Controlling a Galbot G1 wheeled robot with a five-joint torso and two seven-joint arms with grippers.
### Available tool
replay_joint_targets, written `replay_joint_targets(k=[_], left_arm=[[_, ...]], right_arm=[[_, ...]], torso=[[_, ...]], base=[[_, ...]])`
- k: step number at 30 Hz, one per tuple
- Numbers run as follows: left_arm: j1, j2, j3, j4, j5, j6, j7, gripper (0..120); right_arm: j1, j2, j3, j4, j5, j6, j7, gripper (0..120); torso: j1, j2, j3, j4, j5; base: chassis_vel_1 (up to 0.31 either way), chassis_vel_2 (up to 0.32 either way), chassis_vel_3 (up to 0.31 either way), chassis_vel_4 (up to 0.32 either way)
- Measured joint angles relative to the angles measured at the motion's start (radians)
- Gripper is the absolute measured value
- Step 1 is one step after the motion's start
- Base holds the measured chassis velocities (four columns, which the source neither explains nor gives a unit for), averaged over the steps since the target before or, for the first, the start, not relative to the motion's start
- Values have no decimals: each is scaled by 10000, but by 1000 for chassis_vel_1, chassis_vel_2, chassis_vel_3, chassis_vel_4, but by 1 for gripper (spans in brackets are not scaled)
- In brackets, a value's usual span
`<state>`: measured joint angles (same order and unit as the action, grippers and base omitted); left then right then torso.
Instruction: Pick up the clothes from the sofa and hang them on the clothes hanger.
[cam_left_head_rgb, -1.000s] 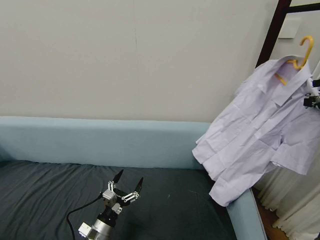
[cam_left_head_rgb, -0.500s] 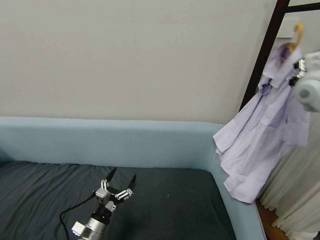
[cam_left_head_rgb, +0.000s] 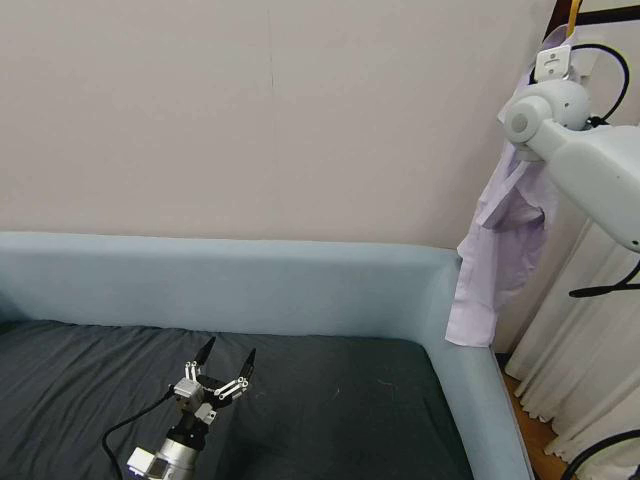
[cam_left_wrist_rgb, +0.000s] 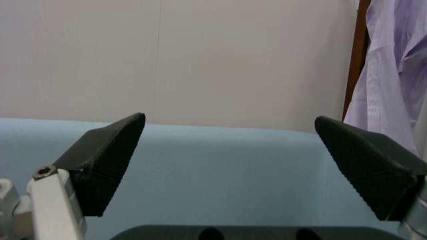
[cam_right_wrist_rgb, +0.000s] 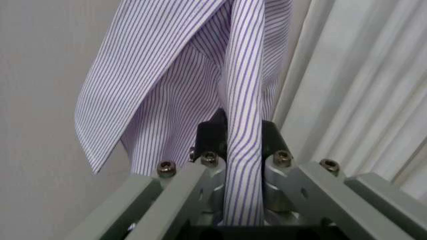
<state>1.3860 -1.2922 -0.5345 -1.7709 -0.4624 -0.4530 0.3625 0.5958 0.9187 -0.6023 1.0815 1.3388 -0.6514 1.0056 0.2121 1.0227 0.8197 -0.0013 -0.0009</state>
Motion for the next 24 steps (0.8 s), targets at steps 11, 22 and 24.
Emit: replay_joint_targets(k=[11,22,24], left_arm=[[-59,-5,54,-23,-1,-10,-6,100],[58,-65,15,-152,5,-97,-18,100],[115,-65,-8,-234,7,-98,-32,100]], right_arm=[[415,445,512,-1412,691,24,16,4],[370,450,748,-2000,833,-161,-279,4],[284,405,785,-1949,867,-242,-311,4]], torso=[[0,1,-1,-2,1],[-1,1,0,2,1],[0,1,0,2,1]], base=[[0,0,0,0],[0,0,0,0],[0,0,0,0]])
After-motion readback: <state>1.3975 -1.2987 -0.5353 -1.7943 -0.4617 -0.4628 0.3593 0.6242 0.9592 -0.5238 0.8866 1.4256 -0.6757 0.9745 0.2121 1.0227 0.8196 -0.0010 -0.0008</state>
